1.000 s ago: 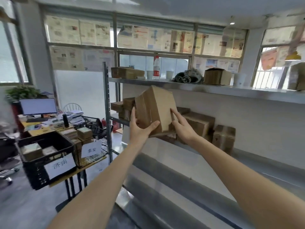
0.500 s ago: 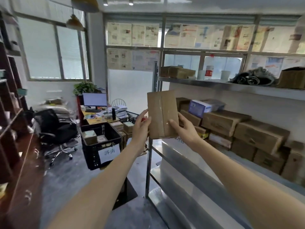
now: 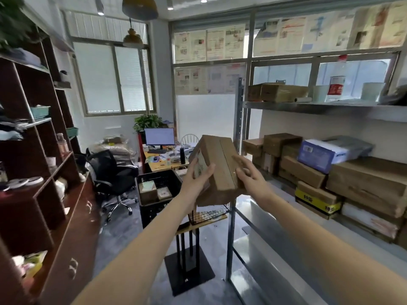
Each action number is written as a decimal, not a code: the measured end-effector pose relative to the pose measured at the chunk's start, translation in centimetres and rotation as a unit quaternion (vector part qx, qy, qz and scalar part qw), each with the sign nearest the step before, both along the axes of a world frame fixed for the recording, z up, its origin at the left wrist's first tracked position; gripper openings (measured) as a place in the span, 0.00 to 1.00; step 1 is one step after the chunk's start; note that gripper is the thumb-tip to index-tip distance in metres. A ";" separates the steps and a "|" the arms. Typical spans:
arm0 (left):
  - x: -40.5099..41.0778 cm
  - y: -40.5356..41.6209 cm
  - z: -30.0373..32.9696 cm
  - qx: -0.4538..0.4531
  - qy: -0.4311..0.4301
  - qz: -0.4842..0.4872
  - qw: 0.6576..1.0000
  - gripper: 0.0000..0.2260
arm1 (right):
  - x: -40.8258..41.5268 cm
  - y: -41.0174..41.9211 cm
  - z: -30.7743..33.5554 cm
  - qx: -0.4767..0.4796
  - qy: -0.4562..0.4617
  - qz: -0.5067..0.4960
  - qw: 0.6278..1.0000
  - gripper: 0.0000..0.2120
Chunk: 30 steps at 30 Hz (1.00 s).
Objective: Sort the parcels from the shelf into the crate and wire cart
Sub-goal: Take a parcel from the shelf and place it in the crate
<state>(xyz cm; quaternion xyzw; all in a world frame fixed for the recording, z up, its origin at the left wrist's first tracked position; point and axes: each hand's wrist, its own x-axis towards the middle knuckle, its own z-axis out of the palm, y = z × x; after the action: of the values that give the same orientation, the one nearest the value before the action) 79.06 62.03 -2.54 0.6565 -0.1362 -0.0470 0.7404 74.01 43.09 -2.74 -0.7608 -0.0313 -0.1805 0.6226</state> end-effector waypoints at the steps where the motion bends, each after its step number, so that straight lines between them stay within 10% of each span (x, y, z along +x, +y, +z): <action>1: 0.9 -0.2 -0.1 0.004 -0.005 0.014 1.000 0.48 | 1.1 -0.3 0.0 -0.008 0.006 0.006 1.000 0.17; 15: 13.6 0.3 -4.2 0.098 -0.083 0.148 0.981 0.27 | 12.9 -1.0 -1.5 -0.043 0.127 0.074 0.988 0.44; 25: 21.7 6.0 -4.5 0.117 -0.069 0.162 0.977 0.20 | 24.2 2.9 -3.1 0.071 0.151 0.057 0.984 0.17; 30: 28.5 11.4 -6.8 0.163 -0.048 0.210 0.963 0.19 | 31.8 6.2 -4.8 0.081 0.161 0.055 0.982 0.25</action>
<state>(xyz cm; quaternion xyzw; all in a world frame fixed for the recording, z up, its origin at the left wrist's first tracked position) 107.57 73.46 -9.35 0.7838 -0.0210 0.1195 0.6090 105.85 49.27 -7.49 -0.7241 0.0421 -0.0226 0.6880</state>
